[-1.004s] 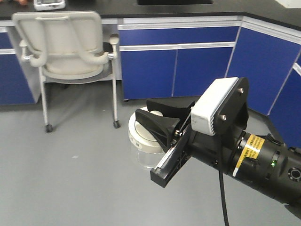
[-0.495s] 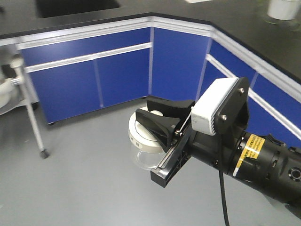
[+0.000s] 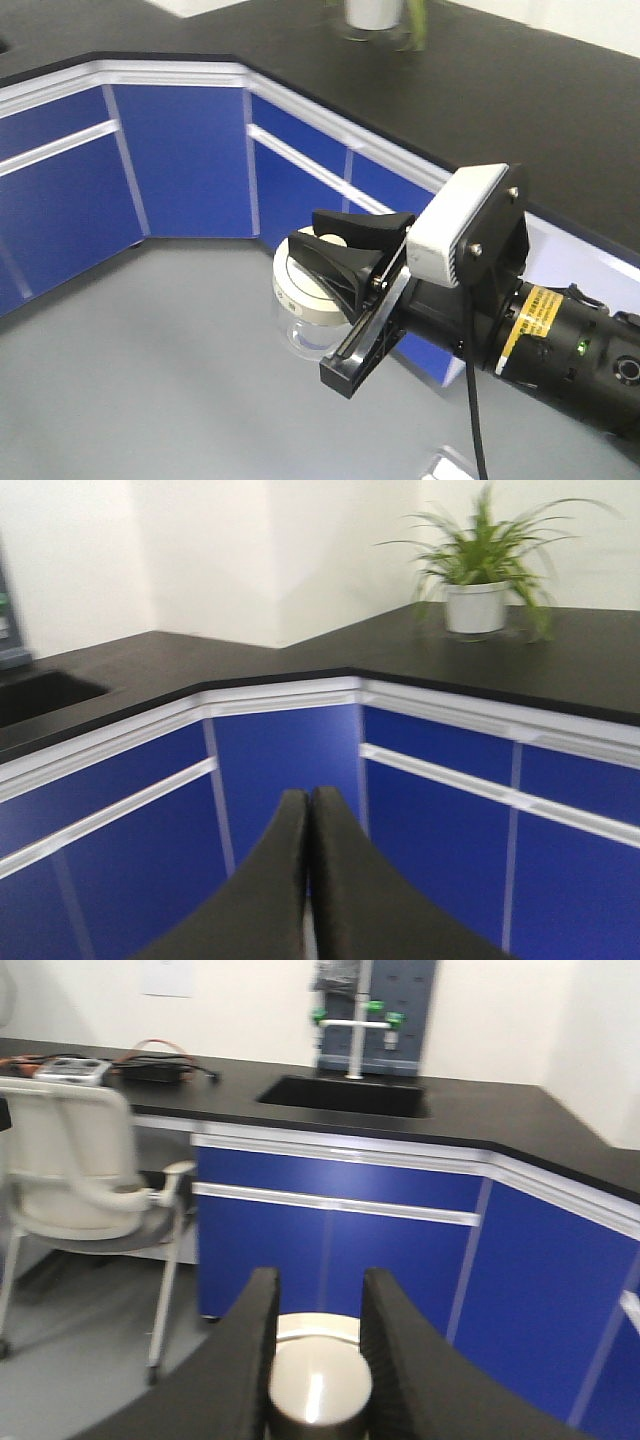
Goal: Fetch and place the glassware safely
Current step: 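Drive toward the black lab bench holding the jar in the right gripper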
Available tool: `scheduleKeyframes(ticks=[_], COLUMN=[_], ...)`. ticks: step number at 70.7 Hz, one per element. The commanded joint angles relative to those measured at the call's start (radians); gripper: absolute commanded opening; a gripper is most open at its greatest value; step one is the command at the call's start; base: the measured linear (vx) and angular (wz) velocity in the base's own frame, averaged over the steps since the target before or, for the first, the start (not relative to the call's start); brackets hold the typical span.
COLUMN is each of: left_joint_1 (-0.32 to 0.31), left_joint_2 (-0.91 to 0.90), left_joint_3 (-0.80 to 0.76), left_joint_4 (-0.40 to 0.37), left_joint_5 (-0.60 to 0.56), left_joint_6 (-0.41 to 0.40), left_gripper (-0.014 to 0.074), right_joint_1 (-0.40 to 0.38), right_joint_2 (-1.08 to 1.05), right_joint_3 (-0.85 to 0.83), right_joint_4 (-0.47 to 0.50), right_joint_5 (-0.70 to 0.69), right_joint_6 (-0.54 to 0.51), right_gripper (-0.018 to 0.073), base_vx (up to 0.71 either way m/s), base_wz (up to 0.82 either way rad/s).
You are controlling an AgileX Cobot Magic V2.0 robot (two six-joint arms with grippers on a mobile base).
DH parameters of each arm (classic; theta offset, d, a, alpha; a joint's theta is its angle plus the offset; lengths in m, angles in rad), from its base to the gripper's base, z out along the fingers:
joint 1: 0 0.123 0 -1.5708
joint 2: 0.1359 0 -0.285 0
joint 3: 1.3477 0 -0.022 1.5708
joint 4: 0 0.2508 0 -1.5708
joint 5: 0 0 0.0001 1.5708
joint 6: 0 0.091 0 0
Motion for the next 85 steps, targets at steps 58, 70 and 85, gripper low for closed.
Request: scheduleKeyframes(ticks=[58,70,85], left_joint_1=[-0.005,-0.005,-0.005], left_joint_2=[0.008,0.008,0.008], left_joint_3=[-0.026,-0.026,-0.026], left_joint_4=[-0.004,-0.004,-0.004], left_joint_5=[-0.069,-0.069,-0.069], left_joint_6=[-0.011,-0.011,-0.011], left_gripper=[-0.0007,-0.0007,-0.0007], right_joint_1=[-0.002,-0.002,-0.002], right_joint_2=[-0.027,-0.027,-0.027], right_joint_3=[-0.032,-0.032,-0.032], right_joint_4=[0.017,0.017,0.017], right_joint_5=[-0.092,-0.092,-0.092], right_joint_6=[-0.002,-0.002,-0.002], right_gripper=[-0.0003,-0.0003,-0.0003], base_vx=[0.19,0.20,0.21], base_wz=[-0.72,-0.57,-0.29])
